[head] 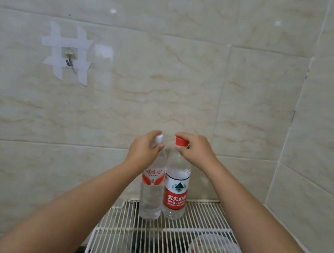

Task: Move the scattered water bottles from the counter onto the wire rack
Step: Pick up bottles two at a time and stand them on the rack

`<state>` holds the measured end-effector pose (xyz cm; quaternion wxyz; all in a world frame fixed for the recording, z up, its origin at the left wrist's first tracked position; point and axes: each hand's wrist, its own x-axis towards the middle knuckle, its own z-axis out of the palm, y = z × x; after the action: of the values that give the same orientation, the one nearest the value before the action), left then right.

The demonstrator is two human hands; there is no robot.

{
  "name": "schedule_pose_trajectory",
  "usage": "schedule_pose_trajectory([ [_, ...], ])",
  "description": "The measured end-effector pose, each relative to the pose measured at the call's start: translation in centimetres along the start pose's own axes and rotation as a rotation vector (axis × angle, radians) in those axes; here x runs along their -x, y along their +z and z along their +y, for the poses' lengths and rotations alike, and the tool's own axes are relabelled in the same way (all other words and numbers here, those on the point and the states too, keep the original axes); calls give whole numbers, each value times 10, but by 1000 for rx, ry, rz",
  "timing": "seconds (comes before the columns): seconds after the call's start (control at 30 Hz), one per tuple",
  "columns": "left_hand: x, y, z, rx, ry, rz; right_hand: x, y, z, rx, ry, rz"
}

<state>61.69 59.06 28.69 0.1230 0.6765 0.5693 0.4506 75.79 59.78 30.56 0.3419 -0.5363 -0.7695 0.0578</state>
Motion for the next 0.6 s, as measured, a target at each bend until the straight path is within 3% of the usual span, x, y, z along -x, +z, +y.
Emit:
schedule_pose_trajectory([
  [0.37, 4, 5, -9, -88, 46, 40, 3, 11, 0, 30, -7, -11],
  [0.6, 23, 2, -8, -343, 135, -88, 20, 12, 0, -7, 40, -46],
])
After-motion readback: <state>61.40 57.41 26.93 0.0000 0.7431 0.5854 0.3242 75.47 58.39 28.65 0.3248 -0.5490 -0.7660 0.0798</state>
